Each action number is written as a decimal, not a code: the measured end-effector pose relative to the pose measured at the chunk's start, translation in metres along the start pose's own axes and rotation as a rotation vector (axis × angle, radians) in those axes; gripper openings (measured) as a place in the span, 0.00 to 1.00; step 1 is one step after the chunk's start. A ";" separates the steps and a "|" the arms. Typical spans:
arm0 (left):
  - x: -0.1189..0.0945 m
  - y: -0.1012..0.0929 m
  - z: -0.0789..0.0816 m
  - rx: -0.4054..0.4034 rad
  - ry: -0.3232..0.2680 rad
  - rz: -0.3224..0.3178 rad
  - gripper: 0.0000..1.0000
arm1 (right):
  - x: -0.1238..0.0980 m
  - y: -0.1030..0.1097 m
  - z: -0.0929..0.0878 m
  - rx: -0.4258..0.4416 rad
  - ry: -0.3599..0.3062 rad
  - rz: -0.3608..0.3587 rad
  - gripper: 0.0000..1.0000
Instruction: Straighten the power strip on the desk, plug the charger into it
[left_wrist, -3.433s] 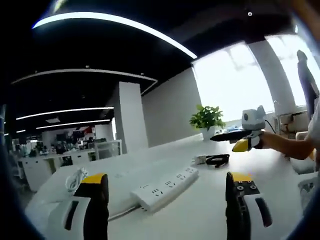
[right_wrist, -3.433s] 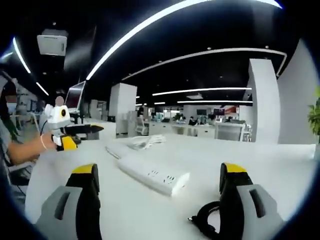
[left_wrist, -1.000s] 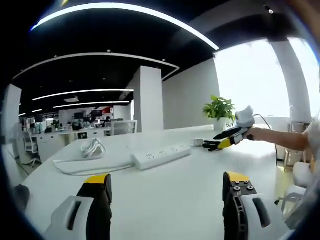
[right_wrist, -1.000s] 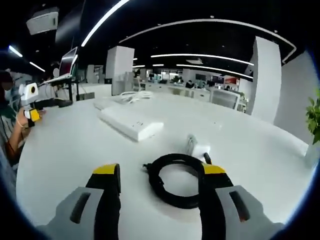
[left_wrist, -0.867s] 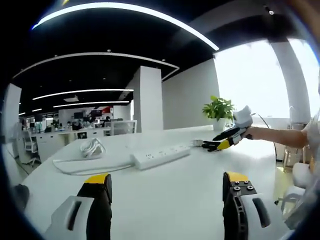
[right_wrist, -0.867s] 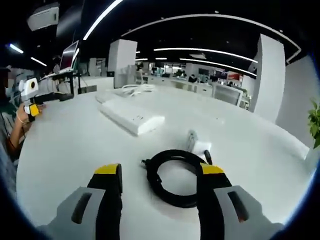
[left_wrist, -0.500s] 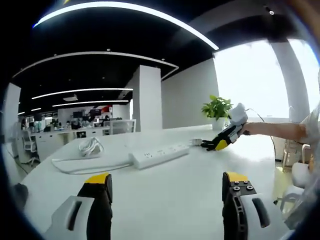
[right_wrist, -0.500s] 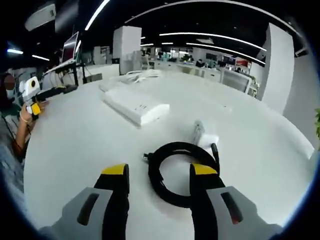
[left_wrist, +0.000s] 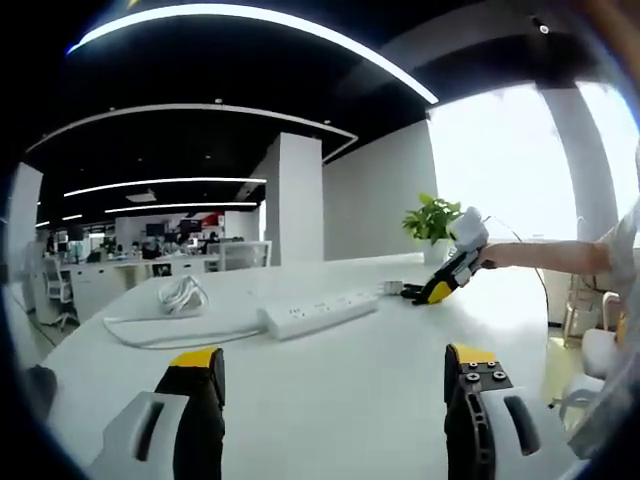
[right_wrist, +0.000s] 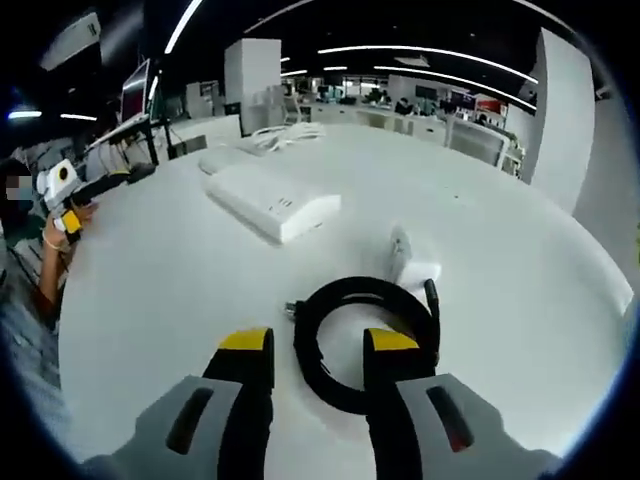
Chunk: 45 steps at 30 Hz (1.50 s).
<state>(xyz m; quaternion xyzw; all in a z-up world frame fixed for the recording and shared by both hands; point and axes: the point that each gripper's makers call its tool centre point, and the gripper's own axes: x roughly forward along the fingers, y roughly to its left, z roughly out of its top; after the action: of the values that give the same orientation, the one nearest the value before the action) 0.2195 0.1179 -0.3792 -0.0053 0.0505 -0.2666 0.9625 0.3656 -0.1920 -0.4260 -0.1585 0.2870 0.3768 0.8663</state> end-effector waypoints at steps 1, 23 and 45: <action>0.000 0.000 0.000 -0.001 -0.001 0.001 0.92 | 0.000 0.001 -0.001 -0.006 0.011 0.005 0.34; 0.001 0.003 0.001 -0.007 -0.003 0.004 0.92 | 0.003 0.004 -0.008 -0.041 0.116 0.058 0.17; -0.003 -0.001 -0.005 -0.022 0.009 0.005 0.90 | -0.004 0.016 0.009 -0.011 0.083 0.122 0.06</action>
<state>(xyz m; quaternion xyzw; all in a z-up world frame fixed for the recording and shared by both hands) 0.2160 0.1183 -0.3836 -0.0143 0.0578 -0.2635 0.9628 0.3545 -0.1792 -0.4169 -0.1609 0.3296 0.4236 0.8283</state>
